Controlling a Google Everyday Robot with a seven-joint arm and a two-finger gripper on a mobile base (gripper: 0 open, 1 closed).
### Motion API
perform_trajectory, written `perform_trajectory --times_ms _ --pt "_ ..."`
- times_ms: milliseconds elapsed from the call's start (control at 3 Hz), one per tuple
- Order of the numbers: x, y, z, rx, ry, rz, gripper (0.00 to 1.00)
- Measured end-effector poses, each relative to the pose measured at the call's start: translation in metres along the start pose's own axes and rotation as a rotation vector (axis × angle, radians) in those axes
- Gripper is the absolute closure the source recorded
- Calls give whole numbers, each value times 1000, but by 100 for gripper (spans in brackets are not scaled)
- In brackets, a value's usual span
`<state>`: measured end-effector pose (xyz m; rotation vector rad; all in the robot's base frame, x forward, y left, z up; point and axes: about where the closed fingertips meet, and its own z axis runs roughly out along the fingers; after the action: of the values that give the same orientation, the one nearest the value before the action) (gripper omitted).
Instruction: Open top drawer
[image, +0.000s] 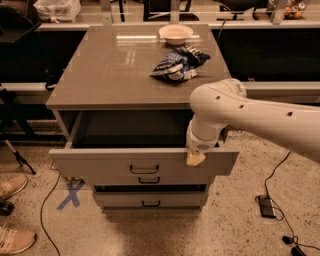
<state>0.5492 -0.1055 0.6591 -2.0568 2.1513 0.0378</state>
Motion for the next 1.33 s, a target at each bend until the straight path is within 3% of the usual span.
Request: perform_trajectory --times_ms 333,667,1000,1333 --pt "3 12 -4 -4 -8 28 89" --pt "11 26 -13 21 -16 69 100" --pt "11 26 -12 21 -17 69 100" --pt "18 43 -4 50 -65 91 100"
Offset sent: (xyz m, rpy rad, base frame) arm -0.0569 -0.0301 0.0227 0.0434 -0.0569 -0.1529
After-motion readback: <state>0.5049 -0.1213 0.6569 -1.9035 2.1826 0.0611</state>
